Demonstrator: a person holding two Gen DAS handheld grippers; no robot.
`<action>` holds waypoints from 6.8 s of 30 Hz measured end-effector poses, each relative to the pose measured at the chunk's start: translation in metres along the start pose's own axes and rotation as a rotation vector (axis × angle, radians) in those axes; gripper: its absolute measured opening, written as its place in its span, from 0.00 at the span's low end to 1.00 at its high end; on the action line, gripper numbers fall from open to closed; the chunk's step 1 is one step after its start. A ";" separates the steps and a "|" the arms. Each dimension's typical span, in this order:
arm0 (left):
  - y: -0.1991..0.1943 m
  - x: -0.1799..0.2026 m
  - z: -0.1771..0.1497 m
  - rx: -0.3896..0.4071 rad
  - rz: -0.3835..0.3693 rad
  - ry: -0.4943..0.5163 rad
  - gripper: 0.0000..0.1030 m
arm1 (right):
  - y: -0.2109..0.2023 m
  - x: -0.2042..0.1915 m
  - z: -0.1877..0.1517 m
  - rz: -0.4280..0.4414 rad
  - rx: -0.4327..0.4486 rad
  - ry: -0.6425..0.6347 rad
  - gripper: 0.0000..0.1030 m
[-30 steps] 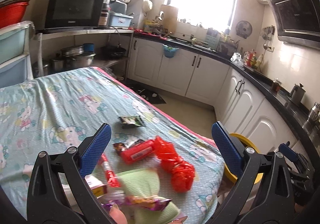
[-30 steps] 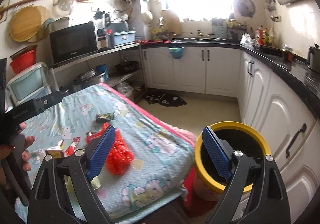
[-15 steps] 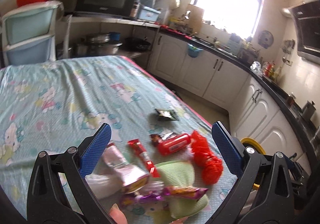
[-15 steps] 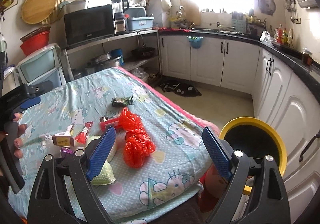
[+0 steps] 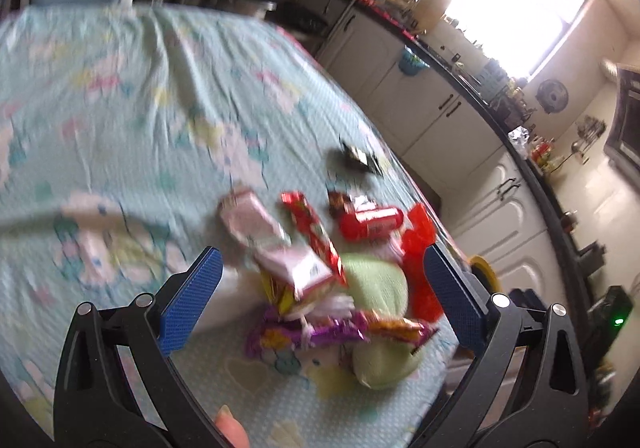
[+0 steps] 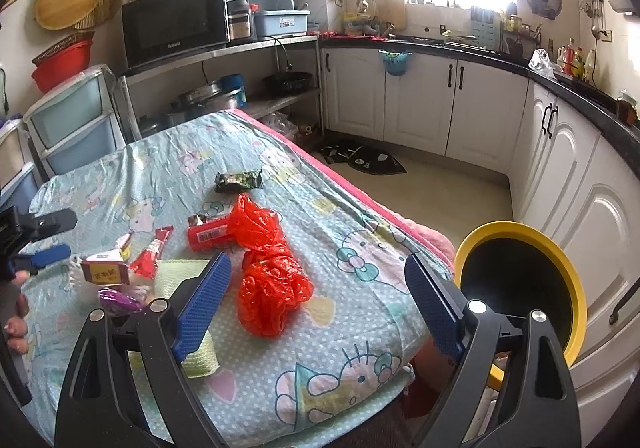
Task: Collect trash
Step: 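Grasp the red plastic bag with the right gripper while the left gripper grasps a snack wrapper, then carry the red bag with the right gripper while the left gripper carries the wrapper to the bin, then open the right gripper over the bin while the left gripper releases the wrapper, then move both open grippers back to the green mesh pad on the bed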
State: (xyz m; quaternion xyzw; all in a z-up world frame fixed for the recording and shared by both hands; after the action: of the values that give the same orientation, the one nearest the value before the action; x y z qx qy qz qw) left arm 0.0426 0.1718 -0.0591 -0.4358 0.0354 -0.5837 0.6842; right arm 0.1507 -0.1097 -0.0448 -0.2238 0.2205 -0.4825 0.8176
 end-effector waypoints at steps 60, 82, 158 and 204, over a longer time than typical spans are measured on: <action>-0.005 0.060 0.001 0.009 -0.146 0.066 0.29 | 0.022 0.027 -0.011 0.130 -0.101 0.116 0.18; 0.016 0.152 -0.016 0.010 -0.224 0.289 0.29 | -0.044 0.081 0.009 0.055 0.044 0.180 0.18; 0.223 0.346 -0.107 -0.345 -0.376 0.564 0.30 | 0.008 0.284 -0.069 -0.325 -0.092 0.536 0.37; 0.051 0.216 -0.003 0.094 -0.173 0.423 0.89 | -0.082 0.137 0.014 -0.169 0.181 0.267 0.77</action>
State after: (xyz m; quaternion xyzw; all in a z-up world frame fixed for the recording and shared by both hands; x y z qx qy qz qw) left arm 0.1481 -0.0118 0.0062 -0.2728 0.1132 -0.7196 0.6284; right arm 0.1620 -0.2647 -0.0059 -0.1008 0.2632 -0.5929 0.7543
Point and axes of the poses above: each gripper's, at about its wrist camera, not at the fingertips, and y roughly the way its jaws point, x to its right, z to its top, the point moved 4 cm from there along y, roughly the way its jaws point, and after that the axes turned 6 degrees about y, right-handed, at the moved point
